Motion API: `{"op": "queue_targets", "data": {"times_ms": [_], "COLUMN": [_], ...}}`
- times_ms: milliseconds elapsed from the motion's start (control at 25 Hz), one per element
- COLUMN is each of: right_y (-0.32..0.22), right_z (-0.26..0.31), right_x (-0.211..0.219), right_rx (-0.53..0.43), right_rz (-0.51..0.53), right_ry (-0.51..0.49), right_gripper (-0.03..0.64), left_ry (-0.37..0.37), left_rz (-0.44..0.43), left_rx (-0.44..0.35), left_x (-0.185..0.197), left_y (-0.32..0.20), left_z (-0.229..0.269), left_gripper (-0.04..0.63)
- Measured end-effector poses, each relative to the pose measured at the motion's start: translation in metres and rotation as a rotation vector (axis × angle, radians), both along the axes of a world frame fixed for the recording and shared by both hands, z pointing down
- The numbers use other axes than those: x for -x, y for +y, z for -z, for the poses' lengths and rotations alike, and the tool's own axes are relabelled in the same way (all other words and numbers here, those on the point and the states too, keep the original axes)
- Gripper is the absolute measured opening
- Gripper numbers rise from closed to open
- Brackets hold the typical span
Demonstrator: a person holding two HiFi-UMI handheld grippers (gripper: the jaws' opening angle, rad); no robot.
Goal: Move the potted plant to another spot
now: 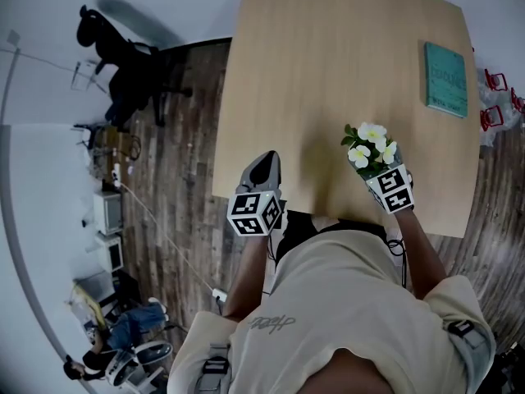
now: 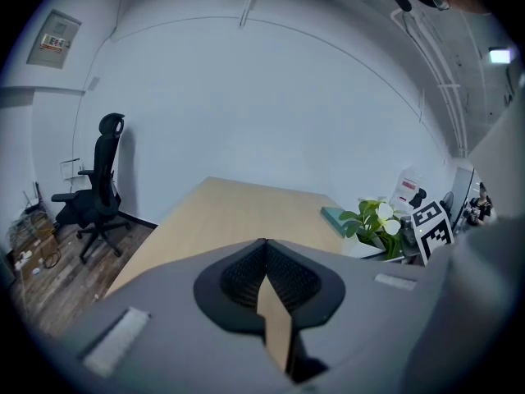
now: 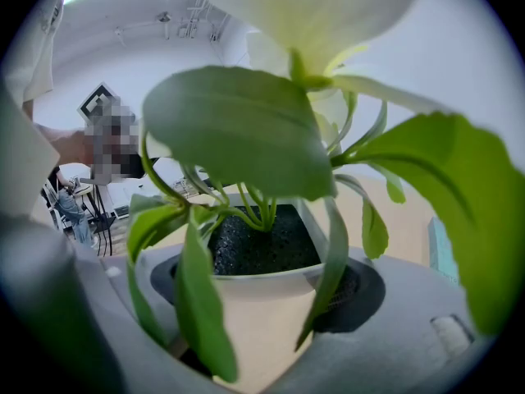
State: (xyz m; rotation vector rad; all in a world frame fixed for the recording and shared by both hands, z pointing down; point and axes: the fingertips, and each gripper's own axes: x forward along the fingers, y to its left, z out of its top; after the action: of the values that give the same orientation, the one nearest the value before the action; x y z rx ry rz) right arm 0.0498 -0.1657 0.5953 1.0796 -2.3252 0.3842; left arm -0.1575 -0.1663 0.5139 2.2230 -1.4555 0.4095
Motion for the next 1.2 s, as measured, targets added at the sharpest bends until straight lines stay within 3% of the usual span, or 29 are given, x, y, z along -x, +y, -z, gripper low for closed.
{"op": "queue_targets", "data": {"times_ms": [240, 640, 880, 1200], "right_y": [0.000, -0.004, -0.010, -0.014], "right_z": [0.004, 0.014, 0.020, 0.019], "right_x": [0.040, 0.124, 0.170, 0.209], "right_rx": [-0.007, -0.025, -0.042, -0.022], "right_rz": [-0.076, -0.158, -0.195, -0.172], "right_ry": [0.003, 0.048, 0.056, 0.057], "right_gripper": [0.344, 0.344, 0.344, 0.344], "left_ry": [-0.050, -0.017, 0.000, 0.004], "left_rz": [-0.079, -0.156, -0.165, -0.164], "left_rx": [-0.040, -0.052, -0.086, -0.060], "left_x": [0.043, 0.124, 0.170, 0.202], "left_y": [-0.014, -0.035, -0.045, -0.052], "left_z": [-0.005, -0.010, -0.005, -0.015], "left_gripper": [0.014, 0.014, 0.014, 0.014]}}
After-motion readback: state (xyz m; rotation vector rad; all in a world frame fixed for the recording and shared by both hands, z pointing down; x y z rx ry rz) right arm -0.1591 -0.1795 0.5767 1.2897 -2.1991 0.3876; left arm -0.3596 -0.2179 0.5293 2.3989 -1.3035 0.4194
